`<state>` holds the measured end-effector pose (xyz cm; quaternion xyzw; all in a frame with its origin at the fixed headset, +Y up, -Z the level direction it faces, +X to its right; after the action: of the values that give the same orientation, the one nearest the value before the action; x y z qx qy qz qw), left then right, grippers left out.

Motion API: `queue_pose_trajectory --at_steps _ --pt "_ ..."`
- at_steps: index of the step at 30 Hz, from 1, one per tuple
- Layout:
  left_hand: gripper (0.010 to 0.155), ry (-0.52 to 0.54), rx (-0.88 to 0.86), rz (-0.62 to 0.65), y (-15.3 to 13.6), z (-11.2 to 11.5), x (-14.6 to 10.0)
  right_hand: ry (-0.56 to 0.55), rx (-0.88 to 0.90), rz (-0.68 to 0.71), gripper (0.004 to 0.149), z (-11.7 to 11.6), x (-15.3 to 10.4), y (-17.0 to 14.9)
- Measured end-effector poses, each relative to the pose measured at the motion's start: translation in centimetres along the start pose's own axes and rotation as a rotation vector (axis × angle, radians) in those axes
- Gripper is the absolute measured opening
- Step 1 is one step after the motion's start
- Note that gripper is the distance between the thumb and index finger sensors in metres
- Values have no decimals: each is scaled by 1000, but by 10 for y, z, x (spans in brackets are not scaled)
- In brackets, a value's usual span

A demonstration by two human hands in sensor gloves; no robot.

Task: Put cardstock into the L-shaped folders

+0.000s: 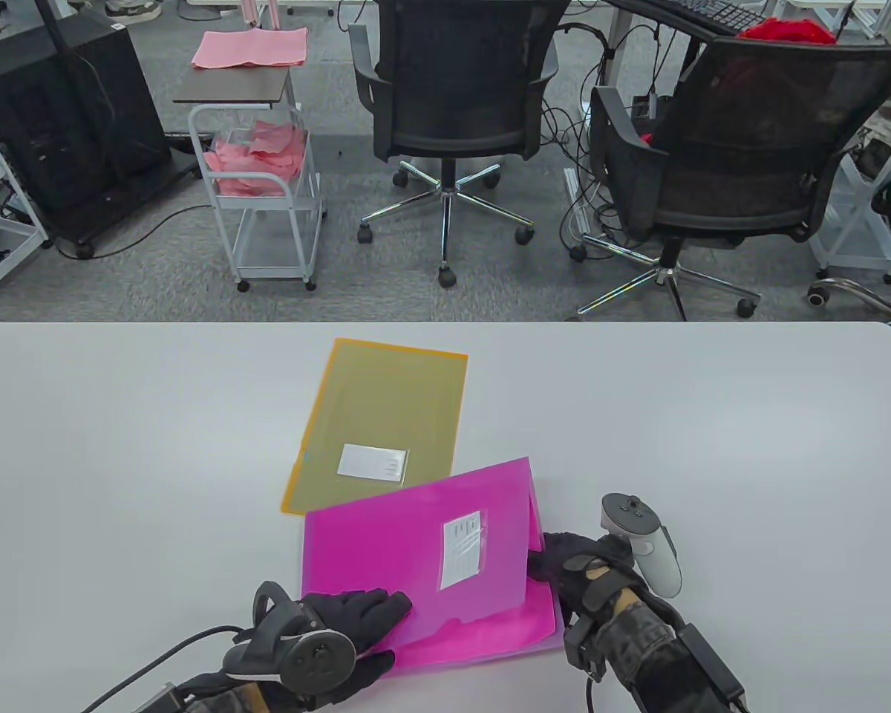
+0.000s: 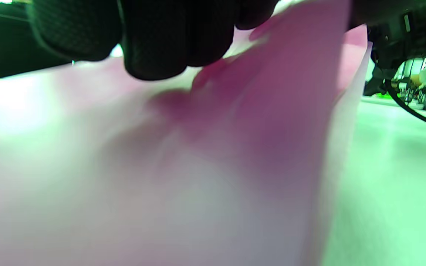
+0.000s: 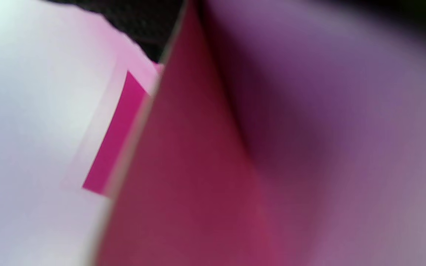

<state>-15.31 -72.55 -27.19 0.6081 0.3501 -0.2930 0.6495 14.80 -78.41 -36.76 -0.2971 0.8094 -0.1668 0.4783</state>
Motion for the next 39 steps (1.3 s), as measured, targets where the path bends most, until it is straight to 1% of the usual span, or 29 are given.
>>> queue_pose_trajectory --at_steps 2,3,5,6,7,8,9,10,11,12,14,15,16,17,20,21,22,23,24,26,27,28,30,31,33,35,36,38,39 --pt "84 -39 -25 -34 -8 4 2 -16 11 45 45 5 -1 2" --pt "85 -51 -39 -51 -12 5 2 -16 12 70 45 6 -1 2" --pt "82 -40 -82 -136 -23 6 3 8 48 107 45 9 0 2" --pt "80 -26 -107 -212 -33 5 4 38 62 135 45 10 0 3" --pt "79 -18 -114 -260 -39 4 4 58 58 153 45 11 0 4" --pt "79 17 -117 -336 -49 1 2 85 41 169 45 12 0 5" --pt "79 57 -123 -382 -57 -3 1 94 32 174 45 12 0 6" --pt "81 106 -119 -463 -70 -8 -1 109 26 194 45 13 -1 7" --pt "84 119 -124 -509 -77 -11 -3 122 26 200 45 13 -1 7" --pt "85 133 -141 -586 -89 -15 -7 141 36 208 45 13 -2 7" --pt "92 97 -249 -702 -109 -15 -12 169 51 230 45 13 -2 9" --pt "93 56 -350 -756 -120 -11 -16 182 59 242 45 13 -2 10" --pt "95 38 -471 -794 -127 -7 -21 195 66 250 45 13 -2 10" --pt "97 23 -603 -796 -134 -3 -23 208 72 255 45 13 -2 11" --pt "87 -114 -1099 -568 -140 18 -18 226 66 251 45 10 -1 10" --pt "82 -180 -1260 -515 -138 24 -15 232 58 243 45 9 -1 9" --pt "79 -242 -1380 -493 -137 28 -15 232 57 239 45 10 0 8" --pt "71 -268 -1471 -473 -137 31 -15 229 56 225 46 11 0 7" --pt "58 -267 -1509 -448 -137 30 -14 217 36 197 47 12 1 5" --pt "51 -322 -1421 -390 -136 24 -12 189 -6 166 50 14 1 2" --pt "49 -319 -1385 -381 -136 21 -11 179 -13 154 52 15 2 2" --pt "48 -295 -1281 -400 -137 14 -11 159 -30 133 53 16 2 0" --pt "48 -237 -1137 -419 -137 3 -11 136 -58 118 56 18 3 -1" --pt "47 -197 -1065 -428 -138 -4 -11 136 -34 123 56 21 3 -2" --pt "47 -163 -1016 -431 -140 -12 -13 132 49 155 57 26 1 -3" --pt "47 -130 -1034 -438 -141 -15 -15 130 139 189 59 32 -2 -4" --pt "47 -119 -1029 -448 -141 -17 -16 159 186 215 64 32 -3 -3" --pt "47 -106 -966 -450 -139 -19 -16 195 194 205 75 30 -3 -2" --pt "47 -100 -945 -444 -139 -21 -15 185 161 180 77 28 -3 -2"
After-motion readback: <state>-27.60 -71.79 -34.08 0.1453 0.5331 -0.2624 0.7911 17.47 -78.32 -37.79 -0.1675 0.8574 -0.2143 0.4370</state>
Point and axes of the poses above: the tracker on the back of each hand, its own y axis roughly to the thumb side, its own x axis roughly from the wrist to the fingertips, z = x × y, the point moved 3 cm from there along x, roughly from the wrist to the fingertips, and after that the axes turned 13 degrees about -z, right-handed, at the moved point
